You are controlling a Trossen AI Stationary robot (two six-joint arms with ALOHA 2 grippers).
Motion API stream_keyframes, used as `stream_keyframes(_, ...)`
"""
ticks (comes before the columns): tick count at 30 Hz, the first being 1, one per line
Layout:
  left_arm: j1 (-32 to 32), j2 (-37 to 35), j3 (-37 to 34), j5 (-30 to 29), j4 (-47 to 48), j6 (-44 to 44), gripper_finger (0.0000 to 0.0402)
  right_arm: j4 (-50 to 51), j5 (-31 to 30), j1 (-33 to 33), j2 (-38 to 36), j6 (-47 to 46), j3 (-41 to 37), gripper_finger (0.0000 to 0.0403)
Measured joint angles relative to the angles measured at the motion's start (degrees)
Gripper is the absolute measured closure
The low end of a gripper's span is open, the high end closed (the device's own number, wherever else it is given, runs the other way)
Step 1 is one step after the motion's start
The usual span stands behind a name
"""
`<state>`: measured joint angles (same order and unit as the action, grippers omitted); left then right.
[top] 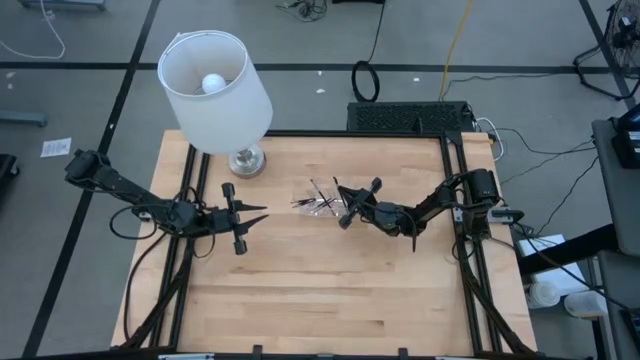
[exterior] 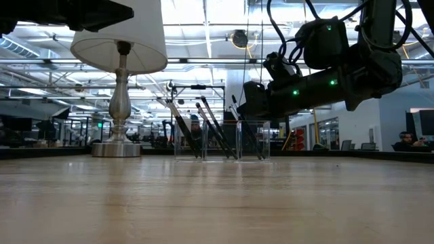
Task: Put items in baskets/containers
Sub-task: Put the brow brush into the transparent organizer
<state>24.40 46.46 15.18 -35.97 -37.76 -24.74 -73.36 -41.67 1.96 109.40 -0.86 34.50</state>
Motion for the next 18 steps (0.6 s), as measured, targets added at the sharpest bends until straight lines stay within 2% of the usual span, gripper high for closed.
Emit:
stream_keyframes(3,0.0,0.0,0.0,0.0,0.0,0.0,0.0309,0.0,0.4,0.0,0.0,0.0,0.0,0.0397)
stream_keyframes(7,0.0,0.0,0.0,0.0,0.0,-0.2,0.0309,0.1,4.5,0.0,0.0,-0.4,0.0,0.0396)
stream_keyframes(13,0.0,0.0,0.0,0.0,0.0,-0.2,0.0309,-0.1,4.3,0.0,0.0,-1.7,0.0,0.0391)
stream_keyframes(18,0.0,0.0,0.0,0.0,0.1,-0.2,0.0309,-1.1,4.3,0.0,0.0,-1.7,0.0,0.0367)
